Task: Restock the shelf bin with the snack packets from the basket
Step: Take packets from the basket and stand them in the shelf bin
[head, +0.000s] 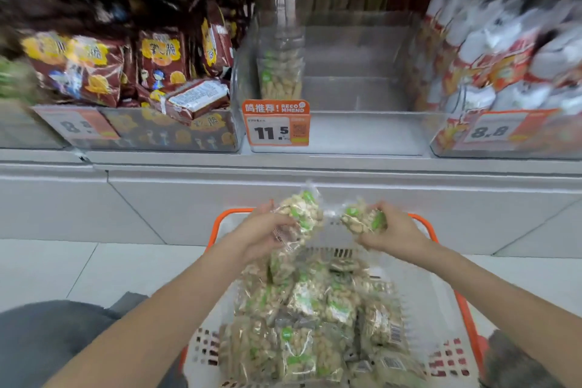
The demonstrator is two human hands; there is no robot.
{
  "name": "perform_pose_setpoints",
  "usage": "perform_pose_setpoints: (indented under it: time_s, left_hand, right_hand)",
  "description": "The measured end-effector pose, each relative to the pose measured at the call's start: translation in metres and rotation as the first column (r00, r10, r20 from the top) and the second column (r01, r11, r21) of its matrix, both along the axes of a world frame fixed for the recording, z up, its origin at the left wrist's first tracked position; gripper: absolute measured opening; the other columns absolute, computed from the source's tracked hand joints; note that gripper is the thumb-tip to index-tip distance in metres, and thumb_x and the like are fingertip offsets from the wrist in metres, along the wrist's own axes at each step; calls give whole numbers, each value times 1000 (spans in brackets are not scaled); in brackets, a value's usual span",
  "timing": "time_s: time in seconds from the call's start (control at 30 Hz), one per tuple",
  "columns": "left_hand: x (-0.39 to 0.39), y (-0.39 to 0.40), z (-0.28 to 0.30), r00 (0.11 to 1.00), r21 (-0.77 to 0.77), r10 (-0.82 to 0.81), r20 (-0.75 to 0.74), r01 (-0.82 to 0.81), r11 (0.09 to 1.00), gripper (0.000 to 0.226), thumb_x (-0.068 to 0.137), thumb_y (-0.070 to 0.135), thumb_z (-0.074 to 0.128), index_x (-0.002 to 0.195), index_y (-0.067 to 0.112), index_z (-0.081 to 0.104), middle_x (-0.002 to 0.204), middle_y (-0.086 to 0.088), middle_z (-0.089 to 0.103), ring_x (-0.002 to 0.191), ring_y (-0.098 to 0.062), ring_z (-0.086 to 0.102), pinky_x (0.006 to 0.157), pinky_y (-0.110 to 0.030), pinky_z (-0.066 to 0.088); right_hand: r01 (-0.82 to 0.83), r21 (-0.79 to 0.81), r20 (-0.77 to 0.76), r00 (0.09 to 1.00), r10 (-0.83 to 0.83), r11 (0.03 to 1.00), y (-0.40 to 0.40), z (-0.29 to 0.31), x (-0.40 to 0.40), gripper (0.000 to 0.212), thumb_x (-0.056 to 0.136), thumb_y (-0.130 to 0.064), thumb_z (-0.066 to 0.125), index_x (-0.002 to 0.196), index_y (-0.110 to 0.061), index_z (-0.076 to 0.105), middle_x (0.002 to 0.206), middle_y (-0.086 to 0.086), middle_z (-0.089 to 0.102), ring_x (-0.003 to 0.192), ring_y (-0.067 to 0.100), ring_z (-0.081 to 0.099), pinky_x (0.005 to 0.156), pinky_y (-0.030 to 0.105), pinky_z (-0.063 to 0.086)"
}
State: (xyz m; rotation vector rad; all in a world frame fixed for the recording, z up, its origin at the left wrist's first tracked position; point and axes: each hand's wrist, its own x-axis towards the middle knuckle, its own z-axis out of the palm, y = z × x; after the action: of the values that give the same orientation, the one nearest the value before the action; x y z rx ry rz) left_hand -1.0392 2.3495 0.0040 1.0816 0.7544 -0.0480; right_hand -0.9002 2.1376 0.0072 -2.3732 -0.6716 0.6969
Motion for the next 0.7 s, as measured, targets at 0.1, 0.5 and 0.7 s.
perform_pose_setpoints:
  time_s: [0.1, 0.5, 0.7]
  left_hand:
    - [4, -3, 45, 983, -149, -39, 182, 67, 987, 24, 81, -7, 60, 100, 8, 54, 76, -8, 66, 57, -12, 62, 59, -31, 53]
    - [28, -27, 93, 909, -237, -140, 392, 247, 940, 48, 82, 23, 62, 125, 2, 56, 128, -21, 59, 106, -31, 64, 88, -46, 54]
    - [44, -17, 79, 932, -288, -26, 362, 138, 948, 44, 87, 28, 50, 130, 25, 50, 123, -10, 65, 102, -31, 66, 79, -50, 55]
  right_hand:
    - [36, 165, -7, 999, -35, 986, 7, 52, -14, 54, 77, -36, 76, 111, -20, 37, 90, -4, 59, 73, 4, 53, 50, 9, 38]
    - [46, 393, 143, 983, -110, 918, 26, 101, -35, 83, 60, -53, 81, 113, -35, 19, 101, -16, 55, 88, 4, 57, 67, 18, 43]
    - [15, 423, -165, 984, 61, 906, 33, 99, -25, 77, 84, -47, 59, 138, -37, 6, 129, -7, 50, 91, -13, 52, 72, -2, 41]
